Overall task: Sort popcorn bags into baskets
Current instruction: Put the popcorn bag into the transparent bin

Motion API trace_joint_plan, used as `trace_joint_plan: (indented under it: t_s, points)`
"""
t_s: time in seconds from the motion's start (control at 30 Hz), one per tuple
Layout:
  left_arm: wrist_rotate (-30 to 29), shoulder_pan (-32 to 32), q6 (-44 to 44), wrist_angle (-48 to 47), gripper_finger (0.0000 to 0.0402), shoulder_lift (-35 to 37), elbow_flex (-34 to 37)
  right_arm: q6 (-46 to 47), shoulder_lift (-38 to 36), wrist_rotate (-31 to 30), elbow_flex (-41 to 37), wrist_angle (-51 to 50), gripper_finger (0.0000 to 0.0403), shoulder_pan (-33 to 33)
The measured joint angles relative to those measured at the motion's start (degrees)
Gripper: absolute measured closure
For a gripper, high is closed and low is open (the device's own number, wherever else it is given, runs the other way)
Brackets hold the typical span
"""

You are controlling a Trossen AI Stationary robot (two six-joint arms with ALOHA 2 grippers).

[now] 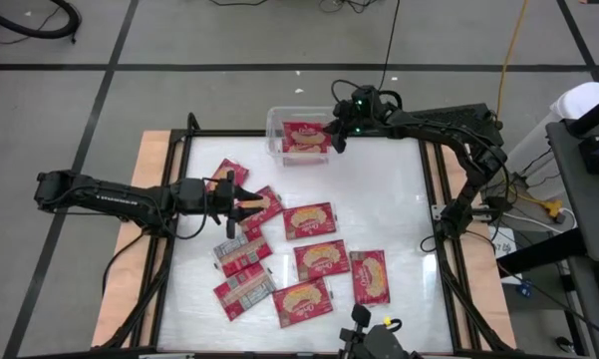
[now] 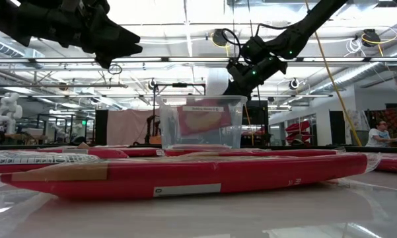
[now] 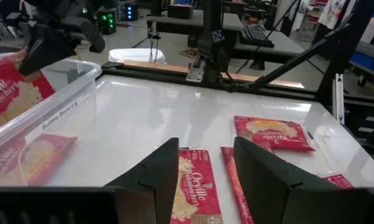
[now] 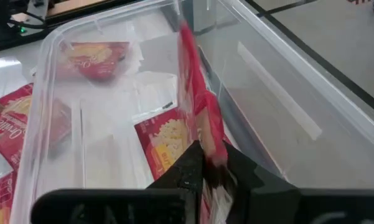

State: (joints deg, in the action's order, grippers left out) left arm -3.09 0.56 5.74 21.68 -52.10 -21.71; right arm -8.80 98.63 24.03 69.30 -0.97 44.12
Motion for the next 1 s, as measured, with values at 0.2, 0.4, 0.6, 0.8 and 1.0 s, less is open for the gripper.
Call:
trace_joint_plan:
  t_s: [0.2, 0.4, 0.6, 0.8, 1.0]
  points:
    - [0.0, 0.0, -1.0, 0.0, 0.0245, 0.0, 0.0, -0.5, 0.0, -0.1, 0.0, 0.3, 0.0352, -0.4]
    - [0.0, 0.0, -0.5, 0.0, 0.0245, 0.0, 0.0, 0.0, 0.0, -3.2, 0.0, 0.8, 0.033, -0.3]
    - [0.0, -0.4, 0.1, -0.1, 0.0245, 0.0, 0.0, 2.1, -0.7, -3.0, -0.1, 4.3, 0.0312, -0.8]
    - [0.0, -2.0, 1.2, -1.8, 0.0245, 0.0, 0.0, 2.7, -6.0, -2.9, -0.1, 4.8, 0.0307, -6.1]
    - [-3.3, -4.3, 4.1, -7.2, 0.0245, 0.0, 0.0, 5.0, -13.0, -3.3, -0.2, 0.8, 0.0307, -16.5]
